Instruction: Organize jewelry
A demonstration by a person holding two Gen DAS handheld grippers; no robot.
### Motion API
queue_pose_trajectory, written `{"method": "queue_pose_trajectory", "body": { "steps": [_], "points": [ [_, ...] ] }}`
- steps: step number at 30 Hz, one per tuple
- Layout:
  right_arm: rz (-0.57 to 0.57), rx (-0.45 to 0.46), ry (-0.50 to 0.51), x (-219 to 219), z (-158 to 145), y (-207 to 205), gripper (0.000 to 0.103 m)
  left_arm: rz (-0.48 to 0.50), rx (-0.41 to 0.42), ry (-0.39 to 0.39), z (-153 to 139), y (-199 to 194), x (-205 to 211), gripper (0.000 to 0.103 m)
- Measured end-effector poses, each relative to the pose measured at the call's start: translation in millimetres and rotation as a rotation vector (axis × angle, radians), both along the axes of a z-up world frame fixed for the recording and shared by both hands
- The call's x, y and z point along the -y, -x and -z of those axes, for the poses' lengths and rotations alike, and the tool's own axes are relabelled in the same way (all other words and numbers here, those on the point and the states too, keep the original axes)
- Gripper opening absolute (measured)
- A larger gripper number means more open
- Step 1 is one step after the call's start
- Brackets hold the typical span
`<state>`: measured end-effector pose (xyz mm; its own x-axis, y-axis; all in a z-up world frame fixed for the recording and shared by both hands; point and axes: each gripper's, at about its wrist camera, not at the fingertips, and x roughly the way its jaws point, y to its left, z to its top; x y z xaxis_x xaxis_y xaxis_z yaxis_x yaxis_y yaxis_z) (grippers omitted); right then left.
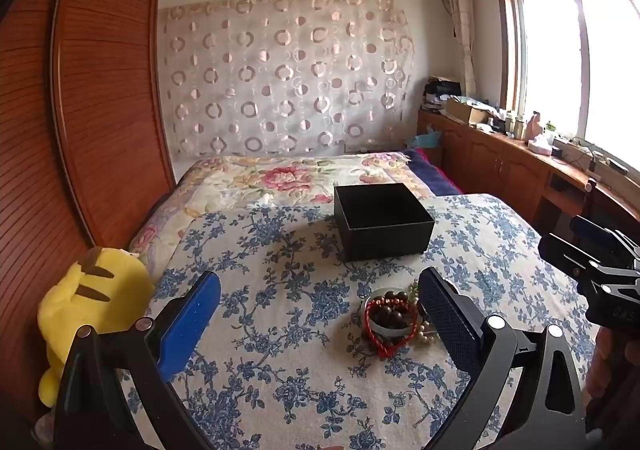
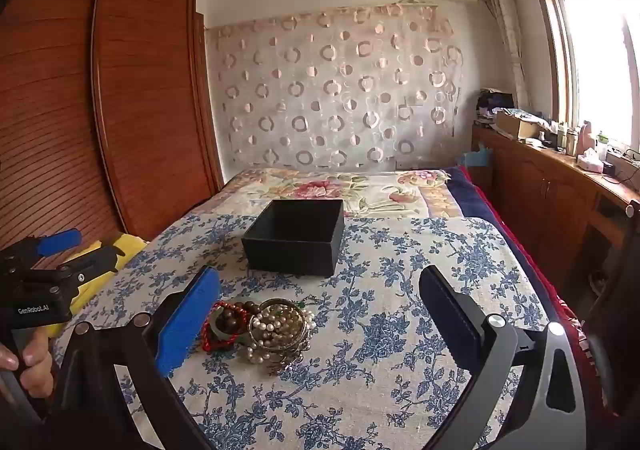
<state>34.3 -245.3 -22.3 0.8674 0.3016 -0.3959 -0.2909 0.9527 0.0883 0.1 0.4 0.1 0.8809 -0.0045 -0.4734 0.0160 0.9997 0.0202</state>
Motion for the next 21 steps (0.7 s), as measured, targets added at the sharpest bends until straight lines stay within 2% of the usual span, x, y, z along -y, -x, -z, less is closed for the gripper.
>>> {"method": "queue_pose_trajectory", "body": {
  "steps": [21],
  "points": [
    [-0.001, 0.003, -0.005, 0.0, 0.6, -0.2, 0.101, 0.001, 0.005, -0.002, -0.2, 0.2, 0.3, 0.096]
  ]
}}
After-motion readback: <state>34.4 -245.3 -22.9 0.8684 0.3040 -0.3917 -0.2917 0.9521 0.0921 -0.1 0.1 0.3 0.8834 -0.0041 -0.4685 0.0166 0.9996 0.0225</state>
